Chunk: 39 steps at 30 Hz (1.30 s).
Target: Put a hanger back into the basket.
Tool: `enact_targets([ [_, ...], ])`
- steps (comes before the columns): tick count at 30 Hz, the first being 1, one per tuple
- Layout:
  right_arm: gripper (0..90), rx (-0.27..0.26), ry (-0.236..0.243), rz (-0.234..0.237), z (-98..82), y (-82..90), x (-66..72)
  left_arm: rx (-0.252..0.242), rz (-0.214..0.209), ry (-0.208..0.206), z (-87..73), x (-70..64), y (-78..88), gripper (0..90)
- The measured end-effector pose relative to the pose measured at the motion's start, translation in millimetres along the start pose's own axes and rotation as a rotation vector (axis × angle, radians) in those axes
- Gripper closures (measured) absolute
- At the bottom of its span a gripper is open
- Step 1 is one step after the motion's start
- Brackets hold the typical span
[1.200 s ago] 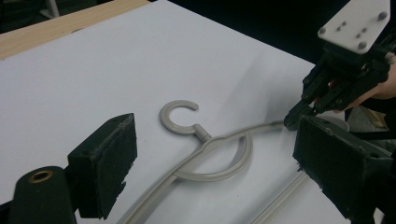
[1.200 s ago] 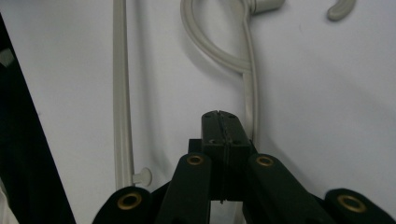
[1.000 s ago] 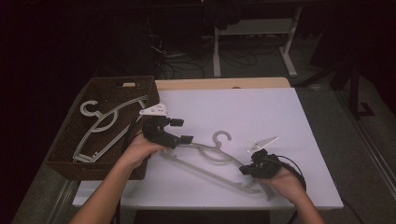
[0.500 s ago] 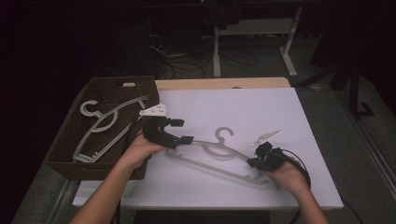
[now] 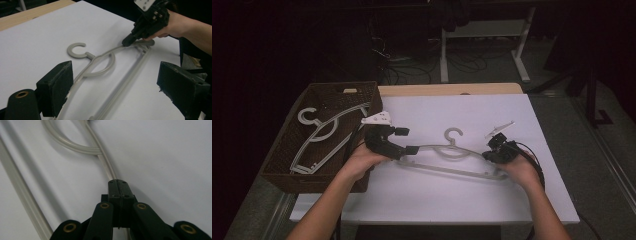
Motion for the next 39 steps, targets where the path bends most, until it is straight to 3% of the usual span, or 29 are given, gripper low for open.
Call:
enact_targets([
  [3,89.2,0.0,-0.013,-0.026,8.2,-3.7,-10.8,0.0,0.0,0.001,0.0,0.0,-0.1,13.4],
  [11,89.1,-0.04,-0.067,-0.037,22.7,-11.9,-32.6,0.006,0.009,0.002,0.0,0.3,-0.6,13.5],
  [16,83.3,-0.11,-0.099,0.012,15.2,-1.9,-33.4,0.026,0.03,0.0,0.3,0.7,-3.2,13.5],
  [21,87.1,-0.161,-0.099,0.095,4.9,13.6,-24.2,0.025,0.029,0.008,0.4,1.8,-2.4,13.8],
  [26,89.0,-0.17,-0.075,0.076,-6.9,27.2,-11.9,0.03,0.028,0.006,0.0,1.4,-3.4,13.8],
  [29,89.0,-0.152,-0.078,0.053,-18.4,28.4,-12.0,0.032,0.028,0.005,-0.1,1.3,-3.9,13.8],
  [39,89.0,-0.108,-0.103,0.044,-43.0,25.4,-15.5,0.033,0.029,0.008,-0.1,1.9,-3.8,13.8],
])
Point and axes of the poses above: each handheld gripper's, and its own axes: y roughly backward along the jaws, z roughly out of its top, x roughly to its left, the point moved 1 cm from there along -y, roughly forward along the jaws, and after that the axes turned 9 degrees about x, right-handed, at the moved point
